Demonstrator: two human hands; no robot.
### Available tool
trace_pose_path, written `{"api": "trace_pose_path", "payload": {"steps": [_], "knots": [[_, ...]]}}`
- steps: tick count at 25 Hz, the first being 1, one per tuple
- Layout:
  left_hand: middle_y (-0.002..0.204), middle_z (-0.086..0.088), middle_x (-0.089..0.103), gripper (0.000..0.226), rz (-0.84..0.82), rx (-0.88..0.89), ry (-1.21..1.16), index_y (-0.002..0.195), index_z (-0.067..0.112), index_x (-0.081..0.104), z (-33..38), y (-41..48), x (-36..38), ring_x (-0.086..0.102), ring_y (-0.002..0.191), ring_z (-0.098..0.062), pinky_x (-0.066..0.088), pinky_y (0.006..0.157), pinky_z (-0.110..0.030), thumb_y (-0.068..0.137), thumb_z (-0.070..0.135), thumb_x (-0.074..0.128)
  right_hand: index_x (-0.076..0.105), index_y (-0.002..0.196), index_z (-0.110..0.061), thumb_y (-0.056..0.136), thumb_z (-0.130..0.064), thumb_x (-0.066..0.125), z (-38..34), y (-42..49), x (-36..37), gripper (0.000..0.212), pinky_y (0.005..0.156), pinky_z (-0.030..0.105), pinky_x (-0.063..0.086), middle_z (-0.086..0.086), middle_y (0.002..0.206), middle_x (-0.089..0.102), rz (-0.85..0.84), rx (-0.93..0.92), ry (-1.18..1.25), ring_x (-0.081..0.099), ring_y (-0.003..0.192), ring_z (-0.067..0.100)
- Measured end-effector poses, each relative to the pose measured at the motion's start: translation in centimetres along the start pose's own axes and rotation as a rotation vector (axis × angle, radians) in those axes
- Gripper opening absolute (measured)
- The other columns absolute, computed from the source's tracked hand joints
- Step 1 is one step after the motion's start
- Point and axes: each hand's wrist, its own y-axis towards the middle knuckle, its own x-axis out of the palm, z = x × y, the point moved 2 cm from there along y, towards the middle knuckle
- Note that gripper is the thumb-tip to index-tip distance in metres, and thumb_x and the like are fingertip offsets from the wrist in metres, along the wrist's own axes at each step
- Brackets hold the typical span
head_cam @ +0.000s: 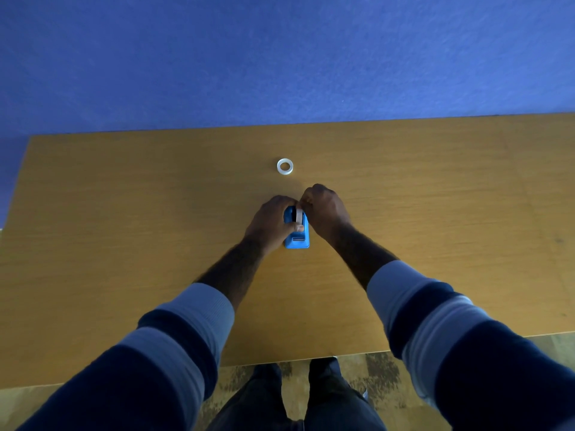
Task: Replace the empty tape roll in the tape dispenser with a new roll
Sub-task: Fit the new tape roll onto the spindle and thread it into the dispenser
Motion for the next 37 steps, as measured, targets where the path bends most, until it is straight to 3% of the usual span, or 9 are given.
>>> {"api": "trace_pose_path", "payload": {"steps": [6,11,17,23,33,37], "knots": [[0.111,0.008,0.061,0.044,0.001,0.006,0.005,0.116,0.020,0.064,0.1,-0.1,-0.1,0.058,0.099,-0.009,0.047,0.084,-0.025,0.075,0.020,0.082,0.068,0.091,-0.004,0.099,-0.013,0.053,0.2,-0.1,0.0,0.019,0.056,0.023,0.039,0.009,0.092,0.062,-0.002,-0.045,-0.021,0.058,0.074,0.019],[0.111,0.009,0.060,0.044,0.006,0.006,0.027,0.117,0.020,0.063,0.1,-0.1,0.0,0.057,0.099,-0.007,0.041,0.082,-0.021,0.077,0.019,0.082,0.074,0.100,-0.006,0.091,-0.007,0.065,0.0,-0.7,-0.3,0.012,0.068,0.032,0.054,0.008,0.097,0.066,0.013,-0.159,-0.072,0.062,0.084,0.020],[0.107,0.011,0.060,0.042,-0.009,-0.002,0.036,0.113,0.021,0.064,-0.1,0.0,0.0,0.057,0.097,-0.007,0.039,0.077,-0.018,0.075,0.023,0.082,0.069,0.094,-0.004,0.090,-0.006,0.065,-0.4,-0.8,-0.3,0.006,0.062,0.029,0.051,0.010,0.090,0.064,0.017,-0.235,-0.192,0.059,0.080,0.020],[0.111,0.009,0.061,0.042,-0.007,0.006,0.041,0.114,0.022,0.063,-0.1,-0.1,0.0,0.058,0.100,-0.009,0.043,0.084,-0.024,0.077,0.023,0.081,0.062,0.093,-0.005,0.095,-0.010,0.057,-0.8,-0.4,-0.4,0.006,0.061,0.029,0.041,0.009,0.092,0.059,-0.022,-0.238,-0.242,0.049,0.081,0.016],[0.115,0.006,0.063,0.045,0.012,0.039,0.038,0.117,0.020,0.062,0.0,-0.3,0.0,0.058,0.101,-0.008,0.048,0.087,-0.025,0.077,0.021,0.083,0.066,0.098,-0.002,0.097,-0.013,0.055,-0.2,0.0,-1.0,0.016,0.067,0.038,0.053,0.013,0.095,0.063,-0.090,-0.180,-0.116,0.061,0.080,0.024],[0.117,0.007,0.063,0.048,-0.011,0.040,0.005,0.119,0.019,0.063,-0.2,-0.1,-0.2,0.057,0.102,-0.006,0.040,0.081,-0.015,0.076,0.024,0.084,0.070,0.099,-0.007,0.094,-0.012,0.061,0.0,-0.6,-0.8,0.012,0.072,0.037,0.057,0.009,0.098,0.065,-0.069,-0.161,-0.073,0.064,0.084,0.021]]}}
